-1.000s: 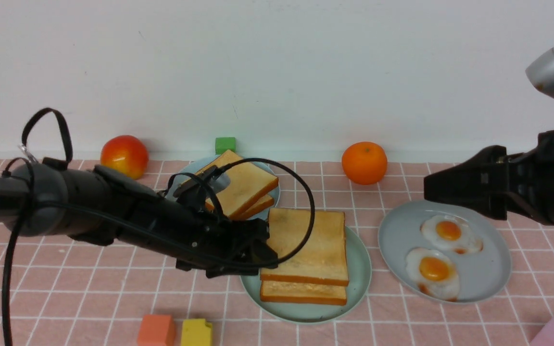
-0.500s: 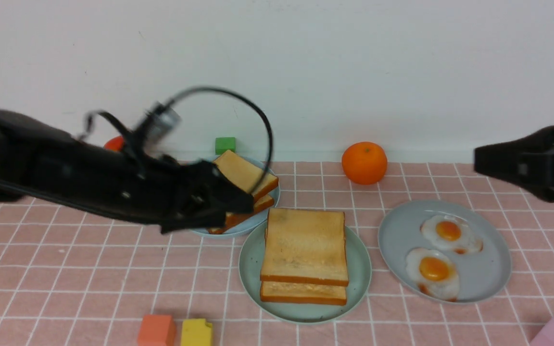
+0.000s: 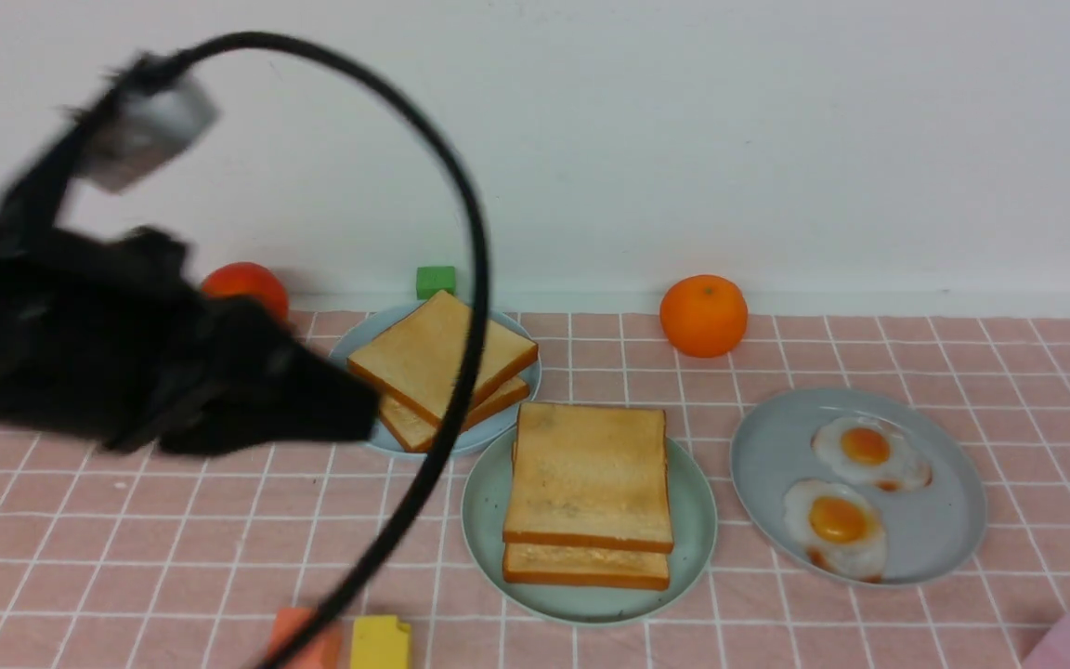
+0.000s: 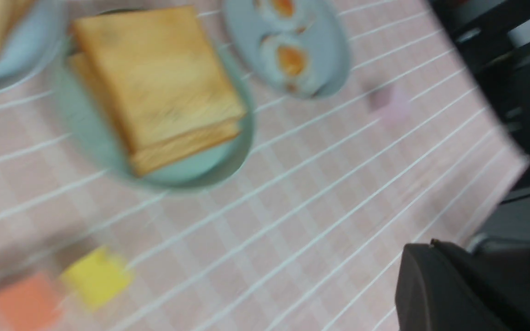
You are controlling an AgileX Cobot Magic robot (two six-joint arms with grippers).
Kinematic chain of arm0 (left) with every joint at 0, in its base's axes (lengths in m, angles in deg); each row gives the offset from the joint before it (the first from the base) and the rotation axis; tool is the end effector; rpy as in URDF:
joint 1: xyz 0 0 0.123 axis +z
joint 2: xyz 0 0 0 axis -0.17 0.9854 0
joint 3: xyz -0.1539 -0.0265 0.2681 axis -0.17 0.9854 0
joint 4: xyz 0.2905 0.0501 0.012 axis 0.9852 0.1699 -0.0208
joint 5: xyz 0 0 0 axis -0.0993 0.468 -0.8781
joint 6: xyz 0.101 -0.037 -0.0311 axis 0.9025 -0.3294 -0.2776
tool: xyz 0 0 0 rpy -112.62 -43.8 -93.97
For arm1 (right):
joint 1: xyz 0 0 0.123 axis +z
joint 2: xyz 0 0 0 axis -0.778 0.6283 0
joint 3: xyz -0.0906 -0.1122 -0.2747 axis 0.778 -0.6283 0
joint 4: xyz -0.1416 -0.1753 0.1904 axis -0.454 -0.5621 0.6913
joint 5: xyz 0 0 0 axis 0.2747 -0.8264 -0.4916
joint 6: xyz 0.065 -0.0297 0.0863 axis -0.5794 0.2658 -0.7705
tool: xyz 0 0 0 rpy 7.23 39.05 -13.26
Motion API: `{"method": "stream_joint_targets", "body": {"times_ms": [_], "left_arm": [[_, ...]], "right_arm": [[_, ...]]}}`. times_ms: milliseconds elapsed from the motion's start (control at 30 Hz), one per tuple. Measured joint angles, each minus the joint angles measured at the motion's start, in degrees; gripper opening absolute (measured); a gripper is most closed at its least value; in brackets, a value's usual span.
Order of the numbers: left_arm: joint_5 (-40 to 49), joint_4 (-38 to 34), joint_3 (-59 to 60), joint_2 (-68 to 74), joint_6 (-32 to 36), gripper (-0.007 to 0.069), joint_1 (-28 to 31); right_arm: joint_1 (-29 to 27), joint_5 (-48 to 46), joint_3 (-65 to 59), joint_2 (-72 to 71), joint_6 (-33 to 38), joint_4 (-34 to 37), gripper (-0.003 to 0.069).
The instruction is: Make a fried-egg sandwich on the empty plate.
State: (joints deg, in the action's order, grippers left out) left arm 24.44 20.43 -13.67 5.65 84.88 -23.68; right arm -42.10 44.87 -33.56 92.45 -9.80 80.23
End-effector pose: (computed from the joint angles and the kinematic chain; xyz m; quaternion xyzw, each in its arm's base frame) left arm 0.2079 -0.1152 0.3946 0.1433 0.8736 -0.3388 0.3187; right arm 0.1218 0.0433 0.3373 -0.1046 0.7360 0.1521 0.6513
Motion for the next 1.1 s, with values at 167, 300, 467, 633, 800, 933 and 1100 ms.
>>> {"method": "stream_joint_targets", "body": {"times_ms": [167, 300, 467, 633, 800, 933, 1100], "left_arm": [[6.1, 18.5, 0.0, -14.1, -17.2, 0.0013, -2.7], [10.9, 29.4, 0.6, -23.0, -25.0, 0.0013, -2.9], [9.6, 34.7, 5.9, -33.4, -27.9, 0.0013, -2.9], [8.6, 34.9, 7.9, -36.5, -29.7, 0.0013, -2.9], [8.6, 34.9, 7.9, -37.0, -30.5, 0.0013, -2.9], [8.6, 34.9, 7.9, -37.0, -30.5, 0.0013, -2.9], [5.9, 35.1, 9.4, -37.2, -29.9, 0.0013, -2.9]], "right_arm": [[0.0, 6.9, -9.3, -11.7, -0.2, 2.3, 0.0], [0.0, 8.3, -13.5, -16.7, -0.2, 2.7, 0.0001], [0.0, 8.6, -15.6, -18.6, -0.2, 2.8, 0.0006], [0.0, 8.6, -15.6, -18.6, -0.2, 2.8, 0.0009], [0.0, 8.5, -15.6, -18.6, -0.2, 2.8, 0.0013], [0.0, 8.5, -15.6, -18.6, -0.2, 2.8, 0.0015], [0.0, 8.5, -15.6, -18.6, -0.2, 2.8, 0.002]]}}
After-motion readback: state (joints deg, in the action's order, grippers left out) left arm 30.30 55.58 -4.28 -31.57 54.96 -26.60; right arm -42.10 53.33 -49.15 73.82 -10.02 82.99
